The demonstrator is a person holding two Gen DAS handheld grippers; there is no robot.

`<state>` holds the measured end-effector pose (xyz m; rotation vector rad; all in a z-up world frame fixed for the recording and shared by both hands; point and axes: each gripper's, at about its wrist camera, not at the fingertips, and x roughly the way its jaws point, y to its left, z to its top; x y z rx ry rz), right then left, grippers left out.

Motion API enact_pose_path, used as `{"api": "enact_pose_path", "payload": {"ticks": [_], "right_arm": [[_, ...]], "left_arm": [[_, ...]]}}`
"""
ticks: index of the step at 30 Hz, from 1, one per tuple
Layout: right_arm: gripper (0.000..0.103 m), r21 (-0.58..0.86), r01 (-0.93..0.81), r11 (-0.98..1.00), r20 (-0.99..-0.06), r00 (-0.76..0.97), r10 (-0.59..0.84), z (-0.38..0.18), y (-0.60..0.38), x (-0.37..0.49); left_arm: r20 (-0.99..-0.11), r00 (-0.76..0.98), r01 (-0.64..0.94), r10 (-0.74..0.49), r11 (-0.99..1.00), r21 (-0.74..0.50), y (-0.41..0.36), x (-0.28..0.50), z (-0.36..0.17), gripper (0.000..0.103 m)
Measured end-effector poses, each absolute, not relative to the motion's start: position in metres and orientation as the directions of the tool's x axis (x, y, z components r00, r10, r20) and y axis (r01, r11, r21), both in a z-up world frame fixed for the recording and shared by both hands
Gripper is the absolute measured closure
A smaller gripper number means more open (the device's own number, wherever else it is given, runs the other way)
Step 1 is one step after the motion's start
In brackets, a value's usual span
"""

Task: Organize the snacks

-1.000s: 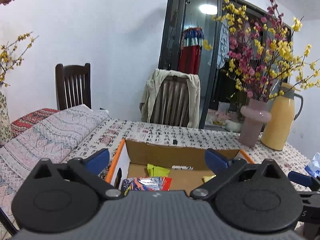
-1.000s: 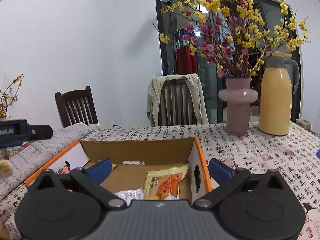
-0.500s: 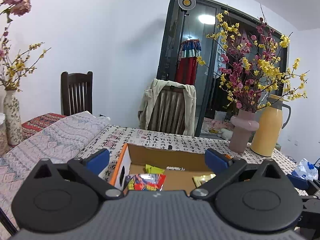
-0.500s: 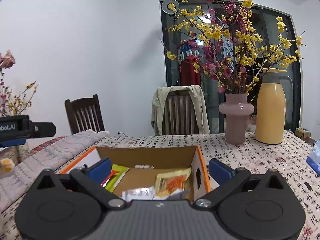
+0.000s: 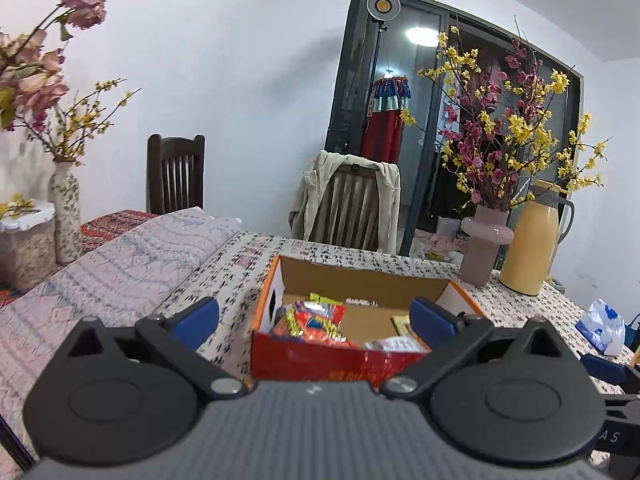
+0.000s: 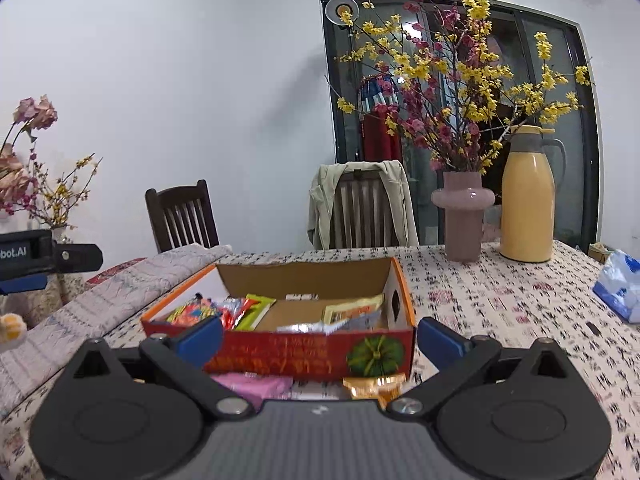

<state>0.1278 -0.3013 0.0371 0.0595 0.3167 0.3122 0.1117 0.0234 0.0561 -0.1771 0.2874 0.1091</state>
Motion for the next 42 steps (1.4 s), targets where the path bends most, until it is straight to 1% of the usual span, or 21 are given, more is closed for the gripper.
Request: {"api": "enact_pose_path", "payload": {"ticks": [9, 15, 18, 19, 20, 21, 22, 23, 24, 25, 27, 29, 30, 32, 34, 38, 42], "right_arm": [[0.0, 0.116, -0.295, 0.948, -0.343, 0.884, 0.317, 0.019, -0.316, 0.08], [0.0, 0.089, -0.312, 0.946, -0.397, 0.86, 0.321, -0.003, -0.317, 0.057], [0.005, 0.084, -0.322, 0.943, -0.425, 0.844, 0.326, -0.012, -0.315, 0.056], [0.008, 0.085, -0.325, 0.942, -0.433, 0.84, 0.328, -0.015, -0.314, 0.055], [0.01, 0.085, -0.329, 0.941, -0.441, 0.834, 0.331, -0.018, -0.312, 0.055], [0.012, 0.084, -0.334, 0.939, -0.448, 0.829, 0.335, -0.02, -0.311, 0.055], [0.018, 0.081, -0.342, 0.936, -0.456, 0.823, 0.34, -0.022, -0.309, 0.055], [0.025, 0.075, -0.35, 0.934, -0.464, 0.817, 0.343, -0.024, -0.307, 0.053], [0.028, 0.068, -0.36, 0.93, -0.471, 0.811, 0.348, -0.026, -0.304, 0.051], [0.033, 0.062, -0.37, 0.927, -0.479, 0.804, 0.353, -0.028, -0.302, 0.05], [0.04, 0.05, -0.389, 0.92, -0.499, 0.788, 0.36, -0.033, -0.297, 0.048], [0.05, 0.043, -0.403, 0.914, -0.521, 0.771, 0.365, -0.038, -0.294, 0.049], [0.051, 0.041, -0.409, 0.912, -0.531, 0.764, 0.366, -0.04, -0.292, 0.05], [0.057, 0.037, -0.415, 0.909, -0.544, 0.755, 0.366, -0.043, -0.289, 0.051], [0.061, 0.036, -0.416, 0.909, -0.549, 0.752, 0.366, -0.044, -0.288, 0.051], [0.065, 0.042, -0.401, 0.915, -0.555, 0.752, 0.355, -0.044, -0.292, 0.055], [0.065, 0.047, -0.371, 0.927, -0.557, 0.761, 0.333, -0.045, -0.299, 0.06]], "left_arm": [[-0.335, 0.938, -0.141, 0.089, 0.981, -0.134, 0.022, 0.069, 0.034, 0.0], [-0.376, 0.922, -0.134, 0.096, 0.988, -0.074, 0.019, 0.052, 0.013, 0.0], [-0.391, 0.915, -0.124, 0.098, 0.991, -0.043, 0.015, 0.053, 0.003, 0.001], [-0.401, 0.911, -0.12, 0.094, 0.992, -0.04, 0.015, 0.055, 0.0, 0.003], [-0.412, 0.907, -0.116, 0.091, 0.993, -0.037, 0.013, 0.056, -0.003, 0.01], [-0.427, 0.901, -0.108, 0.084, 0.994, -0.034, 0.012, 0.059, -0.007, 0.02], [-0.444, 0.893, -0.097, 0.075, 0.995, -0.027, 0.01, 0.061, -0.01, 0.026], [-0.458, 0.887, -0.084, 0.065, 0.996, -0.021, 0.008, 0.064, -0.013, 0.036], [-0.473, 0.88, -0.069, 0.055, 0.998, -0.013, 0.006, 0.067, -0.017, 0.044], [-0.49, 0.87, -0.061, 0.051, 0.998, -0.005, 0.004, 0.07, -0.022, 0.048], [-0.525, 0.85, -0.054, 0.048, 0.999, 0.005, 0.0, 0.077, -0.031, 0.059], [-0.562, 0.826, -0.051, 0.049, 0.999, 0.013, -0.002, 0.084, -0.04, 0.065], [-0.577, 0.816, -0.049, 0.048, 0.999, 0.013, -0.003, 0.086, -0.044, 0.067], [-0.602, 0.797, -0.04, 0.04, 0.999, 0.013, -0.003, 0.089, -0.051, 0.072], [-0.623, 0.782, -0.018, 0.021, 1.0, 0.011, -0.005, 0.09, -0.056, 0.073], [-0.631, 0.775, 0.051, -0.035, 0.999, 0.007, -0.013, 0.084, -0.06, 0.075], [-0.63, 0.771, 0.131, -0.091, 0.991, 0.016, -0.027, 0.077, -0.059, 0.075]]}}
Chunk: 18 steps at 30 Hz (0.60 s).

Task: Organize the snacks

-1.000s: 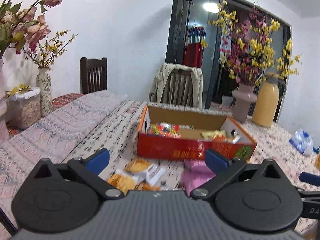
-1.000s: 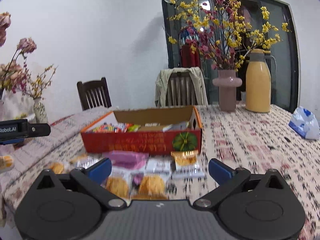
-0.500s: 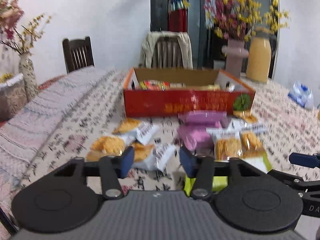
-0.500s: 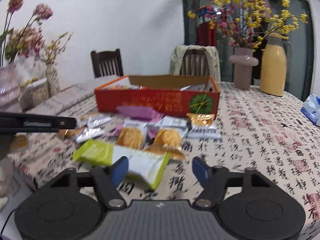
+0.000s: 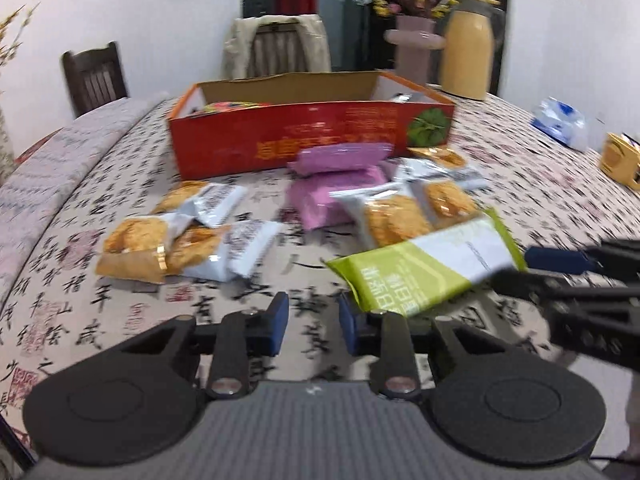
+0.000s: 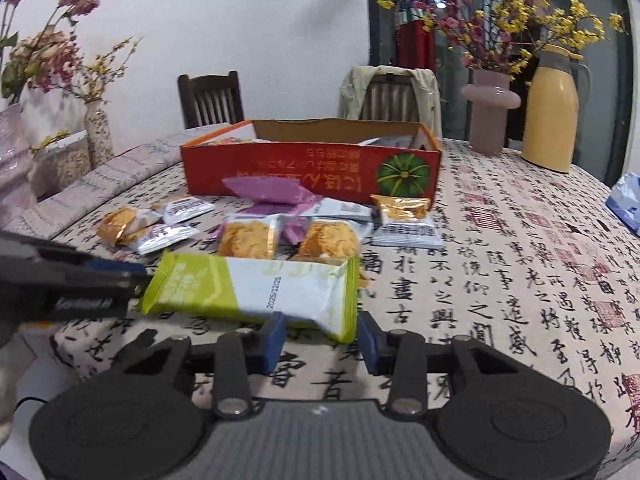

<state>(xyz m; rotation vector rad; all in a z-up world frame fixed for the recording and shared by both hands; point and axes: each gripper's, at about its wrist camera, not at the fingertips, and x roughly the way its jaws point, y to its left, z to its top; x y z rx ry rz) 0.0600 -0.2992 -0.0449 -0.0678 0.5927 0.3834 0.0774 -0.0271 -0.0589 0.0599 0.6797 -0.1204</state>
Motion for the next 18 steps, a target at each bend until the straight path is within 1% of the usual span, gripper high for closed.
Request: {"api": "enact_pose_path", "payload": {"ticks": [5, 9, 10, 11, 12, 13, 14, 15, 16, 18], "right_arm": [[0.063, 0.063, -0.323, 0.944, -0.558, 0.773, 0.302, -0.046, -0.311, 0.068], [0.062, 0.081, -0.298, 0.951, -0.55, 0.782, 0.292, -0.042, -0.318, 0.07], [0.058, 0.087, -0.299, 0.95, -0.544, 0.785, 0.297, -0.04, -0.319, 0.068], [0.05, 0.09, -0.299, 0.95, -0.536, 0.789, 0.299, -0.038, -0.319, 0.067], [0.045, 0.091, -0.299, 0.95, -0.529, 0.794, 0.301, -0.035, -0.318, 0.066], [0.037, 0.093, -0.299, 0.95, -0.522, 0.798, 0.303, -0.032, -0.316, 0.065], [0.03, 0.094, -0.301, 0.949, -0.515, 0.801, 0.305, -0.029, -0.313, 0.065], [0.027, 0.094, -0.3, 0.949, -0.511, 0.804, 0.305, -0.026, -0.309, 0.065], [0.023, 0.094, -0.299, 0.95, -0.508, 0.806, 0.304, -0.024, -0.305, 0.067], [0.02, 0.086, -0.292, 0.952, -0.506, 0.81, 0.295, -0.019, -0.295, 0.072]], "left_arm": [[-0.634, 0.758, 0.205, -0.155, 0.979, 0.005, -0.038, 0.073, -0.059, 0.074], [-0.619, 0.772, 0.183, -0.146, 0.983, -0.004, -0.034, 0.071, -0.055, 0.071], [-0.615, 0.776, 0.17, -0.14, 0.985, -0.01, -0.03, 0.071, -0.054, 0.07], [-0.609, 0.782, 0.155, -0.133, 0.988, -0.016, -0.027, 0.071, -0.052, 0.067], [-0.603, 0.788, 0.141, -0.126, 0.99, -0.022, -0.023, 0.07, -0.05, 0.066], [-0.596, 0.794, 0.127, -0.119, 0.991, -0.029, -0.02, 0.07, -0.048, 0.064], [-0.591, 0.799, 0.115, -0.113, 0.993, -0.034, -0.017, 0.07, -0.045, 0.059], [-0.583, 0.806, 0.099, -0.103, 0.994, -0.038, -0.014, 0.069, -0.043, 0.053], [-0.575, 0.813, 0.085, -0.093, 0.996, -0.041, -0.011, 0.068, -0.042, 0.05], [-0.56, 0.825, 0.058, -0.075, 0.997, -0.049, -0.005, 0.067, -0.037, 0.034]]}}
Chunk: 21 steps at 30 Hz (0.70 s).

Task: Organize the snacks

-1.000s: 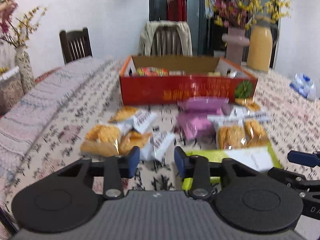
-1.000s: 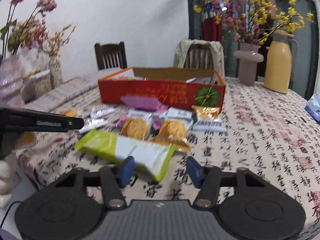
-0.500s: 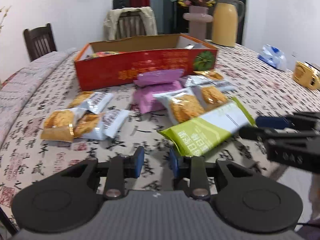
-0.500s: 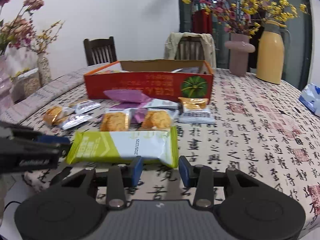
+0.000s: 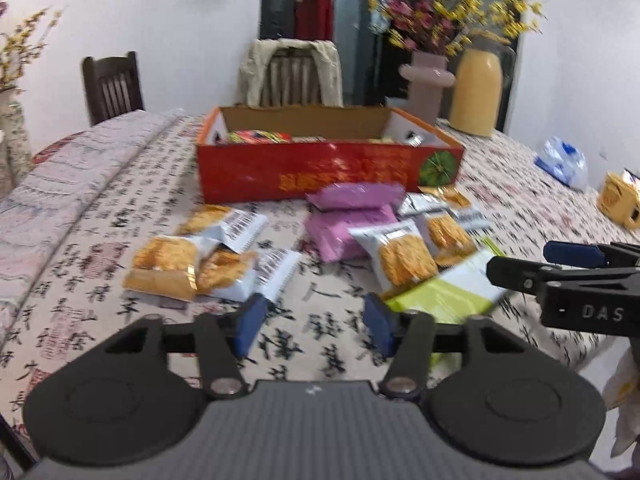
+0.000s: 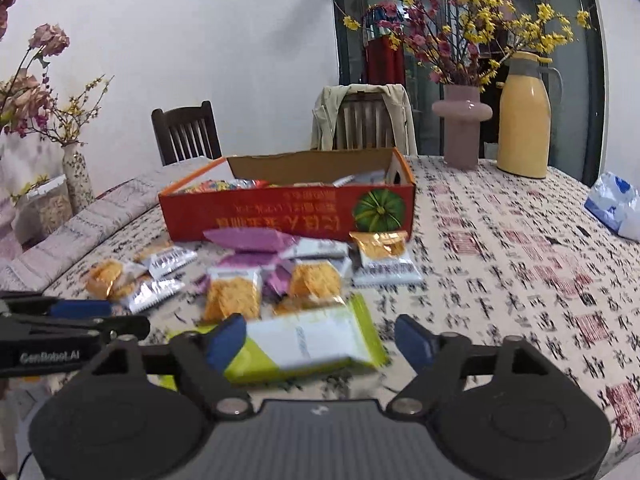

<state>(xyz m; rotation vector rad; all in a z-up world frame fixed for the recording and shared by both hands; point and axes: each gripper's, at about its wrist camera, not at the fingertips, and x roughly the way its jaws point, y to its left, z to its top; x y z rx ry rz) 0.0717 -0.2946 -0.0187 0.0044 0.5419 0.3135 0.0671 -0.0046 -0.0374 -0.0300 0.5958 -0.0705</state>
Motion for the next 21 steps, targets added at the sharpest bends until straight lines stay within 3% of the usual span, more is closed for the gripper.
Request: {"api": "enact_pose_path", "payload": {"ticks": [3, 10, 21], "right_arm": [[0.016, 0.045, -0.28, 0.959, -0.521, 0.813, 0.262, -0.015, -0.274, 0.082], [0.016, -0.056, -0.259, 0.964, -0.575, 0.798, 0.181, -0.032, -0.236, 0.097], [0.015, -0.09, -0.319, 0.944, -0.564, 0.797, 0.216, -0.035, -0.255, 0.076]], "left_arm": [[-0.536, 0.843, 0.012, -0.039, 0.998, -0.055, 0.004, 0.064, -0.033, 0.019], [-0.516, 0.857, -0.04, -0.008, 0.996, -0.082, 0.022, 0.059, -0.027, 0.014], [-0.494, 0.869, -0.064, 0.009, 0.993, -0.096, 0.032, 0.054, -0.022, 0.01]]}}
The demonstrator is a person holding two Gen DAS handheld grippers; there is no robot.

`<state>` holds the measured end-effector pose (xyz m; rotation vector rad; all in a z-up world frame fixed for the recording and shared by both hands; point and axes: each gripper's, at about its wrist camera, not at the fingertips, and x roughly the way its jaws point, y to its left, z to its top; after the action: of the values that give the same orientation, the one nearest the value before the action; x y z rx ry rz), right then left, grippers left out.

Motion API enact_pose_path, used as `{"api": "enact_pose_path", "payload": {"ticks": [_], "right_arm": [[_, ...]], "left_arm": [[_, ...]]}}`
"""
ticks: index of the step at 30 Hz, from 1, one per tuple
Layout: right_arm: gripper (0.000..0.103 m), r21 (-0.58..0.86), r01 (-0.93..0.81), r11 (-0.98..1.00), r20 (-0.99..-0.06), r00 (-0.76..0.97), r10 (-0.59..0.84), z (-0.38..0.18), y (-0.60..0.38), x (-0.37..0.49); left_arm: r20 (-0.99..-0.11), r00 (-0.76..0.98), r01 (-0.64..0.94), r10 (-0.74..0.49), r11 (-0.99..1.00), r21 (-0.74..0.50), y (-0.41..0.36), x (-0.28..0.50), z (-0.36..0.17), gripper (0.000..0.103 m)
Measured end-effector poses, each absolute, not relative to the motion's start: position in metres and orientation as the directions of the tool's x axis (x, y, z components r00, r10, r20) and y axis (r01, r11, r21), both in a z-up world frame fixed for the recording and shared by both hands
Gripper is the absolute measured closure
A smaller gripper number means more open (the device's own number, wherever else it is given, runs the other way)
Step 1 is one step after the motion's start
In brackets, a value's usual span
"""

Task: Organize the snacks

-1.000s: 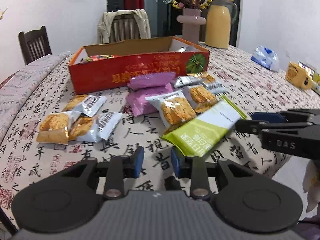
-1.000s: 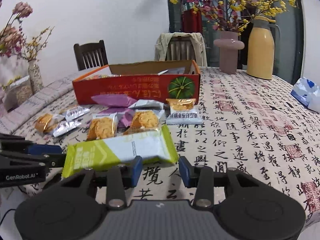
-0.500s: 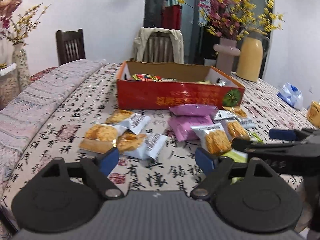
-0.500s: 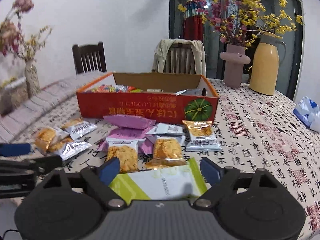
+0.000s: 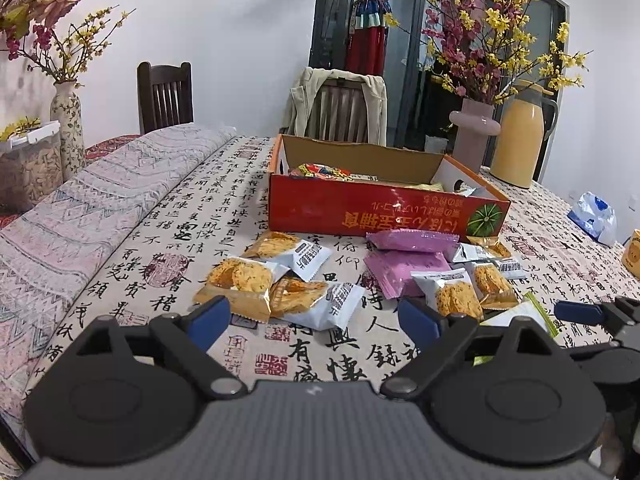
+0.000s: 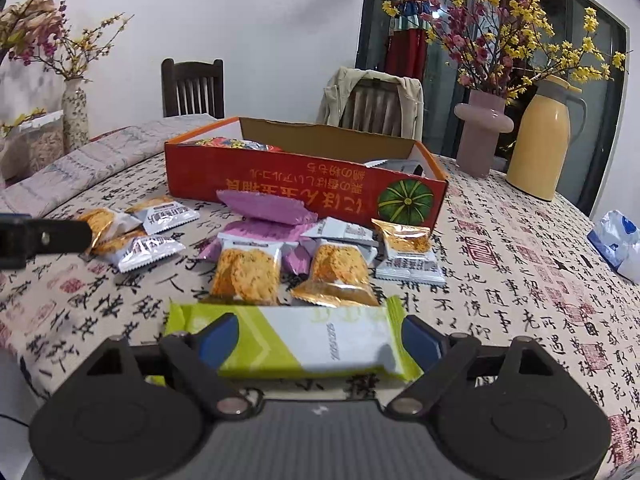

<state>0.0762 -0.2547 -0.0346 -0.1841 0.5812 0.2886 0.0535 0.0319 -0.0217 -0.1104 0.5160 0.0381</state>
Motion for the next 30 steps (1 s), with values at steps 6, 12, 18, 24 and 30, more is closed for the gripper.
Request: {"api": "enact_pose_path", "payload": {"ticks": [6, 12, 18, 24, 30], "right_arm": [[0.015, -0.036, -0.31, 0.95, -0.547, 0.802, 0.241, -0.029, -0.268, 0.072], [0.025, -0.011, -0.369, 0.929, -0.524, 0.794, 0.309, -0.016, -0.246, 0.069], [0.064, -0.055, -0.47, 0.881, -0.551, 0.75, 0.366, -0.024, -0.207, 0.069], [0.08, -0.088, -0.509, 0.856, -0.575, 0.728, 0.374, -0.031, -0.202, 0.06], [0.082, -0.118, -0.556, 0.823, -0.59, 0.706, 0.392, -0.032, -0.219, 0.046]], "left_arm": [[-0.489, 0.872, -0.064, 0.01, 0.993, -0.095, 0.031, 0.053, -0.021, 0.01], [-0.479, 0.877, -0.081, 0.021, 0.991, -0.105, 0.036, 0.051, -0.018, 0.009], [-0.475, 0.879, -0.099, 0.032, 0.988, -0.116, 0.045, 0.049, -0.018, 0.009], [-0.474, 0.88, -0.113, 0.042, 0.986, -0.123, 0.05, 0.047, -0.017, 0.009], [-0.468, 0.883, -0.111, 0.041, 0.986, -0.123, 0.05, 0.046, -0.014, 0.009]]}}
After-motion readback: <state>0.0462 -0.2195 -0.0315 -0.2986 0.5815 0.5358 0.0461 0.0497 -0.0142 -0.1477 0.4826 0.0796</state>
